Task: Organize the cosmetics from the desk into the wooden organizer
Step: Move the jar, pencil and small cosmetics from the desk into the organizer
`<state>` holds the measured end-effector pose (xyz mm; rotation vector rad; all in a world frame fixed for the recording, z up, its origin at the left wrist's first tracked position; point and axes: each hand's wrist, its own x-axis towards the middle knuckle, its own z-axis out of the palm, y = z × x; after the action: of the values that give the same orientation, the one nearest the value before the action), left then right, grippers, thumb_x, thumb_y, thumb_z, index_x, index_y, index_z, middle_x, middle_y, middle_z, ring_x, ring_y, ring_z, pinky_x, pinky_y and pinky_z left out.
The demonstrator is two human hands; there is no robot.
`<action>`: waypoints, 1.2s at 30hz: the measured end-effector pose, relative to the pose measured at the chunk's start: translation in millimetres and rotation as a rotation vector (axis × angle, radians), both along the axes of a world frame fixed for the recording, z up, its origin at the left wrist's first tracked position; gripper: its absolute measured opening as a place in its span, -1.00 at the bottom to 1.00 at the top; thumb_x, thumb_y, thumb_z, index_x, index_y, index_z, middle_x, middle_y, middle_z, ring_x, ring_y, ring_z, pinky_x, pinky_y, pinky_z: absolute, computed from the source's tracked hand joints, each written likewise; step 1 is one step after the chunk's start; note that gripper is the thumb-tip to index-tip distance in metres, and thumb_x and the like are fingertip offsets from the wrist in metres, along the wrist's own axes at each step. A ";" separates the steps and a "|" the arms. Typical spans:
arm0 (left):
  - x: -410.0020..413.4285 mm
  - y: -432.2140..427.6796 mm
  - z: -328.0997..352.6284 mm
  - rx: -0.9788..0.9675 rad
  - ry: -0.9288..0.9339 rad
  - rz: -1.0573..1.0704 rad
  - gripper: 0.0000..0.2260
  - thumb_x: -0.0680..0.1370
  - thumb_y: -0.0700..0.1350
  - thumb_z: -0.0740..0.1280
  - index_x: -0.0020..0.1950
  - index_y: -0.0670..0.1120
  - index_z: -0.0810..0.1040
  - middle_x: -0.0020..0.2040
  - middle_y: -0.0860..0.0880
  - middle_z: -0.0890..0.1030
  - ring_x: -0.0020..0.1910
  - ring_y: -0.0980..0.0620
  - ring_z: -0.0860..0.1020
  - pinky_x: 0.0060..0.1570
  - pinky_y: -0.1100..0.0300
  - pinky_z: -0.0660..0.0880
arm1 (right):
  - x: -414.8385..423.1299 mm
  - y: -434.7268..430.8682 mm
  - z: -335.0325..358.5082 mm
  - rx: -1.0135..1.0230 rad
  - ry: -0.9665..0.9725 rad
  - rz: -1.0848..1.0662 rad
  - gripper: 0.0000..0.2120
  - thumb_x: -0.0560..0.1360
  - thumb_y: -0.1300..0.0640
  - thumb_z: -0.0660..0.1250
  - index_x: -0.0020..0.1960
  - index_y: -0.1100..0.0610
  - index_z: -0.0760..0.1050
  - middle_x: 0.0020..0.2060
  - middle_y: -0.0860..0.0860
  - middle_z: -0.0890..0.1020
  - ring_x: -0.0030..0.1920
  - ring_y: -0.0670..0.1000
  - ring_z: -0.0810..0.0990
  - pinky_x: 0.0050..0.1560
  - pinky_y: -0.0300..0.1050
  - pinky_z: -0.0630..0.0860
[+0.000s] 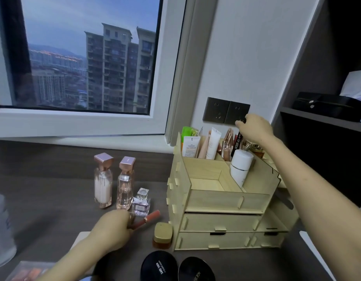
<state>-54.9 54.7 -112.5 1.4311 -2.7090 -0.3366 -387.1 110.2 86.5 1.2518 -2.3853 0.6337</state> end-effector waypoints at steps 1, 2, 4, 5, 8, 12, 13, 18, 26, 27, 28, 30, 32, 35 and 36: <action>3.2 -1.4 4.2 0.009 0.044 -0.006 -0.73 0.49 -0.05 0.29 -0.39 0.01 0.32 -0.05 -0.05 0.60 -0.03 -0.03 0.56 -0.11 0.19 0.42 | 0.2 1.3 4.6 0.004 0.029 -0.005 -0.68 0.59 0.03 0.12 0.12 0.28 0.45 -0.08 0.15 0.56 -0.04 0.17 0.52 -0.16 -0.08 0.38; 7.2 -1.5 10.8 0.038 0.088 -0.010 -0.74 0.48 -0.04 0.31 -0.39 0.00 0.37 -0.14 -0.03 0.59 -0.13 0.01 0.54 -0.20 0.21 0.40 | 0.9 1.7 6.7 0.048 0.037 0.000 -0.66 0.59 0.02 0.13 0.14 0.28 0.44 -0.04 0.16 0.56 -0.02 0.17 0.52 -0.15 -0.08 0.36; 15.2 -5.5 22.1 0.122 0.230 -0.005 -0.80 0.48 -0.05 0.34 -0.33 -0.02 0.47 -0.31 0.02 0.56 -0.31 0.07 0.50 -0.34 0.25 0.36 | 1.5 0.7 4.0 0.163 0.002 0.029 -0.62 0.58 -0.02 0.16 0.20 0.28 0.43 0.02 0.17 0.57 0.03 0.18 0.53 -0.14 -0.08 0.34; 18.0 -5.3 27.6 0.187 0.328 -0.006 -0.82 0.48 -0.07 0.36 -0.31 -0.05 0.50 -0.36 0.01 0.56 -0.39 0.09 0.49 -0.38 0.26 0.36 | 0.7 0.0 1.5 0.185 -0.021 0.042 -0.60 0.58 -0.03 0.17 0.23 0.28 0.41 0.06 0.18 0.58 0.05 0.18 0.53 -0.12 -0.08 0.34; 21.5 -1.5 45.1 0.377 0.652 -0.009 -0.86 0.48 -0.16 0.39 -0.26 -0.14 0.54 -0.38 -0.11 0.63 -0.48 0.08 0.50 -0.41 0.25 0.42 | -0.2 -0.8 -2.0 0.168 -0.026 0.055 -0.62 0.57 -0.05 0.18 0.20 0.24 0.42 0.01 0.18 0.58 0.03 0.17 0.54 -0.15 -0.10 0.32; 16.5 8.1 71.9 0.333 0.861 -0.058 -0.91 0.48 -0.19 0.39 -0.24 -0.13 0.59 -0.45 -0.02 0.54 -0.50 0.18 0.47 -0.49 0.44 0.37 | 0.1 -0.1 -6.5 0.102 -0.028 0.036 -0.64 0.57 -0.05 0.20 0.09 0.26 0.46 -0.15 0.10 0.51 -0.08 0.14 0.52 -0.19 -0.09 0.34; 14.2 10.7 78.5 0.298 0.879 -0.077 -0.92 0.48 -0.18 0.38 -0.22 -0.13 0.60 -0.46 -0.01 0.53 -0.54 0.22 0.44 -0.52 0.48 0.33 | -0.6 1.0 -7.7 0.065 -0.055 0.035 -0.63 0.56 -0.06 0.20 0.06 0.27 0.46 -0.18 0.09 0.50 -0.10 0.13 0.52 -0.19 -0.08 0.35; 0.7 16.0 99.5 0.283 0.989 -0.108 -0.92 0.48 -0.14 0.39 -0.20 -0.11 0.61 -0.49 -0.01 0.55 -0.52 0.17 0.45 -0.48 0.42 0.35 | 2.2 11.9 -21.9 0.167 -0.177 0.100 -0.76 0.55 0.01 0.25 -0.12 0.19 0.48 -0.27 0.05 0.52 -0.28 0.01 0.46 -0.26 -0.13 0.38; -21.5 22.0 119.1 0.318 1.074 -0.156 -0.93 0.46 -0.14 0.40 -0.16 -0.12 0.63 -0.42 0.00 0.58 -0.48 0.12 0.50 -0.50 0.43 0.39 | 1.6 6.9 -33.8 0.150 -0.025 -0.009 -0.53 0.60 -0.14 0.02 -0.34 0.10 0.36 -0.36 0.06 0.51 -0.29 0.08 0.49 -0.28 -0.11 0.37; -24.8 22.8 121.7 0.321 1.088 -0.161 -0.93 0.47 -0.14 0.40 -0.14 -0.14 0.63 -0.42 0.00 0.57 -0.50 0.16 0.49 -0.51 0.44 0.38 | 4.4 7.3 -33.2 0.075 0.075 -0.030 -0.52 0.61 -0.12 0.01 -0.34 0.12 0.39 -0.35 0.08 0.54 -0.25 0.12 0.53 -0.23 -0.07 0.40; -28.9 23.1 124.2 0.325 1.102 -0.167 -0.93 0.47 -0.16 0.40 -0.13 -0.15 0.62 -0.41 0.00 0.57 -0.53 0.20 0.48 -0.52 0.46 0.38 | 10.6 10.1 -31.6 -0.033 0.154 -0.021 -0.53 0.61 -0.08 0.02 -0.34 0.14 0.42 -0.35 0.10 0.56 -0.24 0.14 0.54 -0.20 -0.06 0.40; -39.3 23.6 129.9 0.318 1.118 -0.179 -0.93 0.47 -0.17 0.40 -0.12 -0.17 0.62 -0.40 -0.01 0.56 -0.57 0.25 0.47 -0.53 0.49 0.36 | 32.1 21.0 -22.6 -0.246 0.045 0.124 -0.55 0.61 -0.04 0.05 -0.29 0.20 0.49 -0.35 0.10 0.57 -0.27 0.10 0.53 -0.19 -0.03 0.41; -53.0 24.1 135.5 0.292 1.128 -0.197 -0.93 0.47 -0.15 0.40 -0.15 -0.15 0.61 -0.39 -0.01 0.56 -0.55 0.25 0.46 -0.49 0.50 0.36 | 62.1 37.9 -8.2 -0.347 -0.370 0.417 -0.59 0.60 -0.07 0.09 -0.06 0.19 0.58 -0.20 0.06 0.64 -0.21 0.01 0.56 -0.15 -0.08 0.47; -76.8 29.4 143.6 0.297 1.143 -0.268 -0.93 0.47 -0.15 0.40 -0.20 -0.12 0.60 -0.39 -0.04 0.56 -0.44 0.12 0.49 -0.36 0.39 0.41 | 98.8 62.8 4.9 -0.293 -0.651 0.713 -0.71 0.56 -0.02 0.21 0.17 0.10 0.53 -0.10 0.06 0.68 -0.24 -0.15 0.59 -0.34 -0.34 0.46; -85.3 33.0 146.5 0.296 1.140 -0.305 -0.93 0.47 -0.16 0.40 -0.21 -0.11 0.59 -0.38 -0.05 0.56 -0.42 0.09 0.48 -0.35 0.38 0.41 | 104.8 67.0 6.0 -0.291 -0.640 0.743 -0.75 0.55 0.05 0.26 0.18 0.11 0.51 -0.12 0.08 0.68 -0.31 -0.17 0.58 -0.41 -0.37 0.43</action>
<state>-140.2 87.7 33.9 0.5039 -1.9003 -1.1676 -282.3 177.2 92.5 2.0161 -2.0578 1.7531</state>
